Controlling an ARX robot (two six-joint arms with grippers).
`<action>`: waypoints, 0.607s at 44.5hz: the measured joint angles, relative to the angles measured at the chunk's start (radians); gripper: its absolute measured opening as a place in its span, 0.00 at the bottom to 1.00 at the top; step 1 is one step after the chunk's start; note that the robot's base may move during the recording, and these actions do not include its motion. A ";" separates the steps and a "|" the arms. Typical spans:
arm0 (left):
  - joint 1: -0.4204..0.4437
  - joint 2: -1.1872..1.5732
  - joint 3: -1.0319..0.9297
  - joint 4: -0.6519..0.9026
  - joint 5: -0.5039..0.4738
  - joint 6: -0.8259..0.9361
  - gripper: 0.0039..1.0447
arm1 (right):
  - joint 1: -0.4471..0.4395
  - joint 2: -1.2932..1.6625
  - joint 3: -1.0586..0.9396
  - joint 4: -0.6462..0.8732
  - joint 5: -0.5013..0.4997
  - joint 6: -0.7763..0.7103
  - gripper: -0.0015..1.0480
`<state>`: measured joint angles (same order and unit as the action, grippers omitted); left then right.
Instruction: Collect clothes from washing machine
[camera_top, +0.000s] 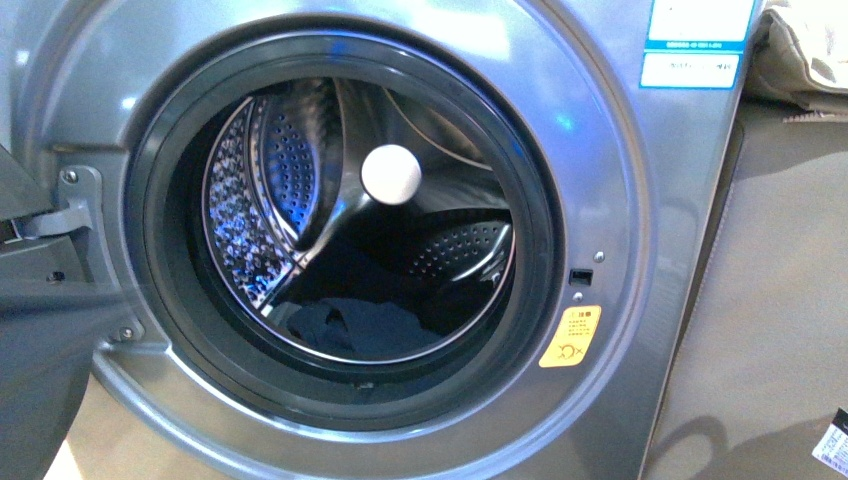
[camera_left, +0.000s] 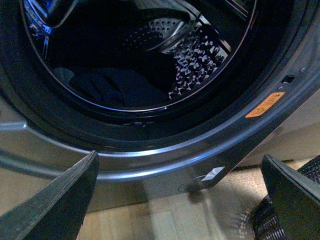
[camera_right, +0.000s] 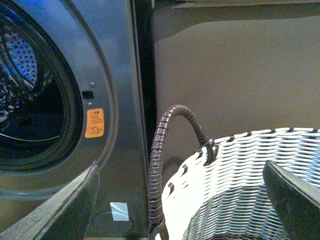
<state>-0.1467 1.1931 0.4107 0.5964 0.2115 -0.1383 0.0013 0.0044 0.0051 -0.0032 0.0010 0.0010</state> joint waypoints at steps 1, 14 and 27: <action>-0.006 0.026 0.014 0.008 -0.003 0.002 0.94 | 0.000 0.000 0.000 0.000 0.000 0.000 0.93; -0.029 0.321 0.215 0.050 -0.023 0.033 0.94 | 0.000 0.000 0.000 0.000 0.000 0.000 0.93; -0.053 0.625 0.497 0.013 -0.067 0.070 0.94 | 0.000 0.000 0.000 0.000 0.000 0.000 0.93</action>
<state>-0.1997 1.8183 0.9073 0.6090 0.1444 -0.0685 0.0013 0.0044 0.0051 -0.0032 0.0010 0.0010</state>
